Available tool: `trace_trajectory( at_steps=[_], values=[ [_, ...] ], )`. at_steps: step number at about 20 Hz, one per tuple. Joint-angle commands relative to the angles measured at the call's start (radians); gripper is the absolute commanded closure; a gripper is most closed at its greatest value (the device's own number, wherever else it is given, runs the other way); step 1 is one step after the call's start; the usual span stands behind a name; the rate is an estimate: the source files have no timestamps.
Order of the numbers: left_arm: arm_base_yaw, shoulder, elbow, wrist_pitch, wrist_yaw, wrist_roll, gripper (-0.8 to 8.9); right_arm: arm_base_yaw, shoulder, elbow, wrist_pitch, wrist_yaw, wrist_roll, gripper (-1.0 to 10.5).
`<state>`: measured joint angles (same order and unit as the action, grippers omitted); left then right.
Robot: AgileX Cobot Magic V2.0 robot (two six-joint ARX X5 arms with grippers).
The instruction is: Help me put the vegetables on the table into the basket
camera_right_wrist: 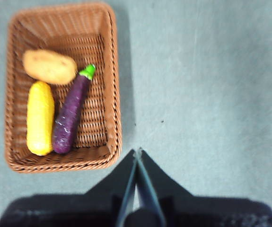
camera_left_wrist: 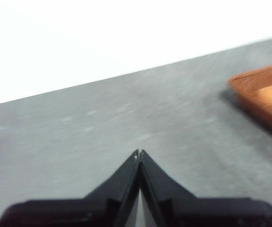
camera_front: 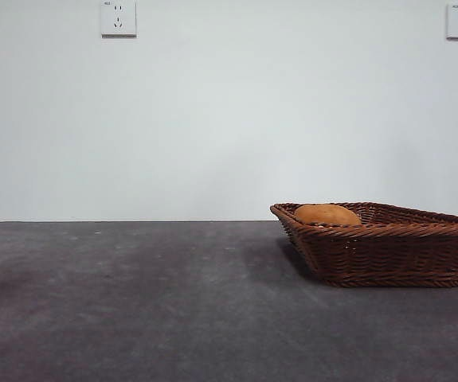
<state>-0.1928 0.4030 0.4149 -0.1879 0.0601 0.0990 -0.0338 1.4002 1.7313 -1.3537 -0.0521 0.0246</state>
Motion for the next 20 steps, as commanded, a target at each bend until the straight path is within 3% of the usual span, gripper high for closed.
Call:
trace_trajectory(
  at_steps=[1, 10, 14, 20],
  values=[
    [0.034, -0.054, -0.185, 0.154, 0.026, -0.05, 8.17, 0.0, 0.042, -0.008, -0.005, 0.002, -0.002, 9.5],
    [0.201, -0.284, -0.393, 0.177, 0.026, -0.085, 8.17, 0.0, 0.116, -0.008, 0.362, 0.005, -0.002, 9.5],
    [0.237, -0.401, -0.407, 0.016, 0.014, -0.125, 8.17, 0.0, 0.116, -0.008, 0.537, 0.004, -0.002, 9.5],
    [0.245, -0.399, -0.407, 0.025, 0.019, -0.148, 8.17, 0.0, 0.116, -0.008, 0.627, 0.005, -0.002, 9.5]
  ],
)
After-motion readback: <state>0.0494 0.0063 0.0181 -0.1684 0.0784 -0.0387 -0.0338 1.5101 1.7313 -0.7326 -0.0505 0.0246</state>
